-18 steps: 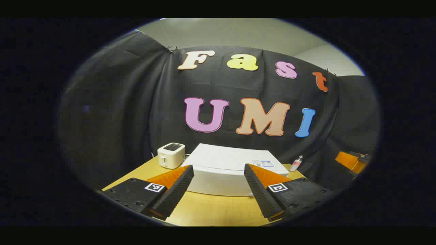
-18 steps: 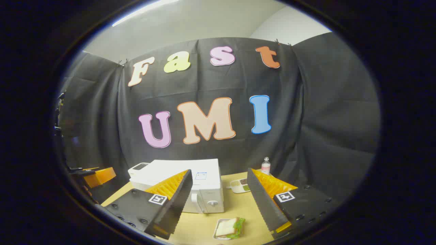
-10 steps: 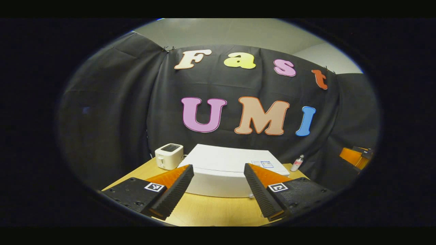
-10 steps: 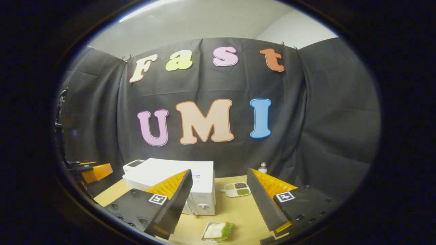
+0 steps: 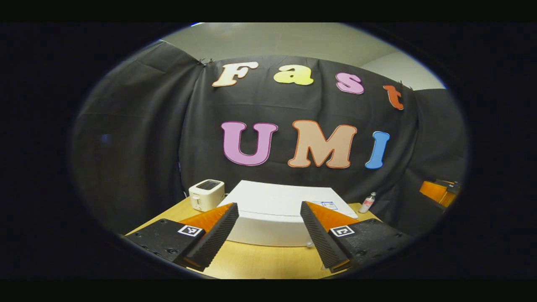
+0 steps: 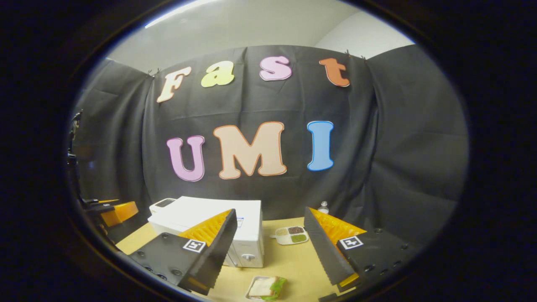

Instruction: Open the microwave oven with the left hand, put the food in, and close the microwave oven.

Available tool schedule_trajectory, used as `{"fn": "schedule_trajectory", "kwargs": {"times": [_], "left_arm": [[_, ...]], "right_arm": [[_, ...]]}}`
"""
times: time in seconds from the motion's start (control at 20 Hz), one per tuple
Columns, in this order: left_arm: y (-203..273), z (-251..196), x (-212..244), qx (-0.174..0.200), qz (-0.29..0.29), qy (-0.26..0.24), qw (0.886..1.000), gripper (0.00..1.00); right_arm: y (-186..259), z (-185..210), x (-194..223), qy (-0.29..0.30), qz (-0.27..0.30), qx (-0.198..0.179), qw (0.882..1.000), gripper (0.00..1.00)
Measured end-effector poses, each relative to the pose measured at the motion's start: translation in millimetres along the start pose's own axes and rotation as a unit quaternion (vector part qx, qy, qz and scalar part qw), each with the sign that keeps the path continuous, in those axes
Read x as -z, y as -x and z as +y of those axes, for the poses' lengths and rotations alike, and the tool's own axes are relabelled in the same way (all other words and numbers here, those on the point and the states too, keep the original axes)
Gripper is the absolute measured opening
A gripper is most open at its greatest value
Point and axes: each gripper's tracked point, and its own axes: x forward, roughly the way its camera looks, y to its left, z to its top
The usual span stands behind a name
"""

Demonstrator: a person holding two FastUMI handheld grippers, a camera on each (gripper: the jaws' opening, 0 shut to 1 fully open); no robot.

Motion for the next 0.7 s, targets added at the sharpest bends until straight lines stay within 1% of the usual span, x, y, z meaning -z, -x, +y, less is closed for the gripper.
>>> {"fn": "schedule_trajectory", "kwargs": {"times": [0.15, 0.35, 0.5, 0.55, 0.6, 0.7], "left_arm": [[0.7, -0.9, 7.4, 0.001, 0.008, -0.004, 1.0, 0.94], [-1.0, -5.8, 27.3, 0.01, 0.03, -0.016, 0.999, 0.94], [0.2, -20.4, 59.2, 0.034, 0.054, -0.023, 0.998, 0.95], [0.9, -25.7, 71.0, 0.045, 0.064, -0.026, 0.997, 0.95], [0.1, -28.7, 81.0, 0.051, 0.074, -0.03, 0.996, 0.95], [-2.8, -36.3, 98.8, 0.064, 0.086, -0.031, 0.994, 0.93]], "right_arm": [[0.7, 1.0, 6.4, 0.0, 0.006, 0.0, 1.0, 0.92], [3.7, 6.4, 24.8, -0.018, 0.026, -0.003, 1.0, 0.92], [7.4, 4.7, 34.5, -0.024, 0.035, -0.003, 0.999, 0.92], [8.7, 2.3, 36.3, -0.023, 0.035, 0.0, 0.999, 0.99], [11.1, -1.1, 38.3, -0.021, 0.036, 0.004, 0.999, 0.92], [14.8, -6.0, 42.7, -0.017, 0.04, 0.011, 0.999, 0.92]]}}
